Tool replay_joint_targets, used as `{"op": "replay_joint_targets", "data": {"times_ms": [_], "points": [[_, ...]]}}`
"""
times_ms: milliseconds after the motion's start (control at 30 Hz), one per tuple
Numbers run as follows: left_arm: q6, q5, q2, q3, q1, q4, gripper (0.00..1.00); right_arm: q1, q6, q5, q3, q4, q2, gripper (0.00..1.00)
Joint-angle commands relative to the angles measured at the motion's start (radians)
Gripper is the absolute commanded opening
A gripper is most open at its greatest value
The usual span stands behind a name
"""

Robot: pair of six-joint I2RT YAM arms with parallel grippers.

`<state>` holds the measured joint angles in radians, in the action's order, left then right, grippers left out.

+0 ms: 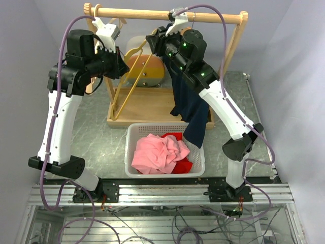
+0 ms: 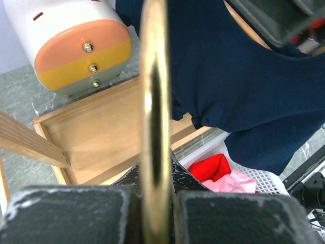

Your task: Remove the t-shirt from the hanger

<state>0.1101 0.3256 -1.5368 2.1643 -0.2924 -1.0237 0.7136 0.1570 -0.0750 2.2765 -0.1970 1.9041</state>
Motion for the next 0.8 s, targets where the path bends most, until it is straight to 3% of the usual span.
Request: {"op": "replay_joint_targets", "data": {"times_ms": [0,767], "points": [[0.010,0.058,0.026,0.003,0.004,0.001,0.07,-0.031,0.032,0.077,0.065,0.053,0.049,0.29],[0.023,0.038,0.004,0.100,0.004,0.054,0.07,-0.085,0.027,0.047,-0.075,-0.034,0.075,0.29]]}}
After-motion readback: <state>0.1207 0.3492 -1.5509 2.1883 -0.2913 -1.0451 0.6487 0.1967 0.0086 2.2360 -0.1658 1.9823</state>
